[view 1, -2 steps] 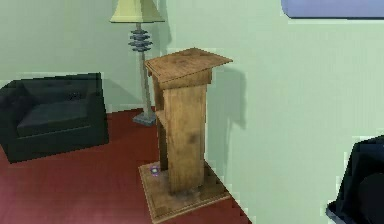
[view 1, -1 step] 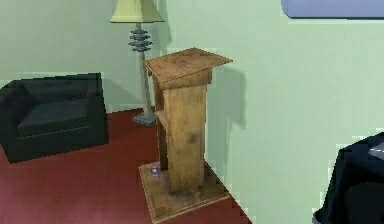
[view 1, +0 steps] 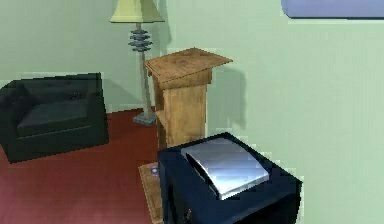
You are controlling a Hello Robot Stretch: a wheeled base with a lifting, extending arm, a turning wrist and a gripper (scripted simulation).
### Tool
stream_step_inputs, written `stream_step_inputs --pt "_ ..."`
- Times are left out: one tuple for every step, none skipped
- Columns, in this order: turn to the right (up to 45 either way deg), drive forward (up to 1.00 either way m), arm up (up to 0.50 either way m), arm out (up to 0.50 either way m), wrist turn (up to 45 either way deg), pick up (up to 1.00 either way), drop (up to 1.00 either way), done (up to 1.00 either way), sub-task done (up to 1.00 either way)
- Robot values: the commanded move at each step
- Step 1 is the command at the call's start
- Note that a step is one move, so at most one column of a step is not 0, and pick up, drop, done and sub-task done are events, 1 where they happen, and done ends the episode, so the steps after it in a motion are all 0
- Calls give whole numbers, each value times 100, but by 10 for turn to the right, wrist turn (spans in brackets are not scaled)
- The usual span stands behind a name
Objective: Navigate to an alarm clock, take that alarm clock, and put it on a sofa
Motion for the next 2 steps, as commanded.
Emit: stream_step_inputs --pt "-360 0 0 0 0 0 0 0 0" --pt "0 35 0 0 0 0 0 0 0"
